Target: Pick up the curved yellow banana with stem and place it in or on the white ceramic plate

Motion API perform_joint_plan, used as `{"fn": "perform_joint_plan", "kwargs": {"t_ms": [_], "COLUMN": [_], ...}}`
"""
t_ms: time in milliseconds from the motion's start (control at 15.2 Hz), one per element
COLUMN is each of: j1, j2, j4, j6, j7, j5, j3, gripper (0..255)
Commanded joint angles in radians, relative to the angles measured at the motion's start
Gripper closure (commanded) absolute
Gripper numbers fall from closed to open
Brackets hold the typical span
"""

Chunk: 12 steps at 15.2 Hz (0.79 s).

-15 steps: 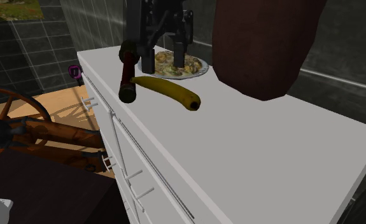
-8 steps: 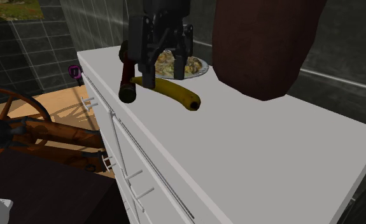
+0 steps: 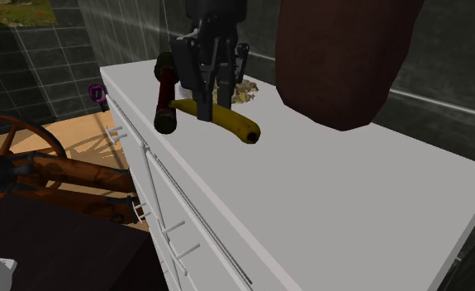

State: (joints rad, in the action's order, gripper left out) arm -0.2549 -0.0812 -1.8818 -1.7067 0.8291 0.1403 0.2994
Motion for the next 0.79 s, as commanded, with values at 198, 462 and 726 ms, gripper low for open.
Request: {"fn": "perform_joint_plan", "kwargs": {"t_ms": [198,462,726], "j1": [0.000,0.000,0.000], "j2": [0.000,-0.001,0.002], "j4": [-0.001,0.026,0.082], "j6": [0.000,0.026,0.080], "j7": [0.000,-0.004,-0.011], "j5": [0.000,-0.001,-0.001], "j3": [0.000,0.000,0.000], "gripper": [255,255,255]}}
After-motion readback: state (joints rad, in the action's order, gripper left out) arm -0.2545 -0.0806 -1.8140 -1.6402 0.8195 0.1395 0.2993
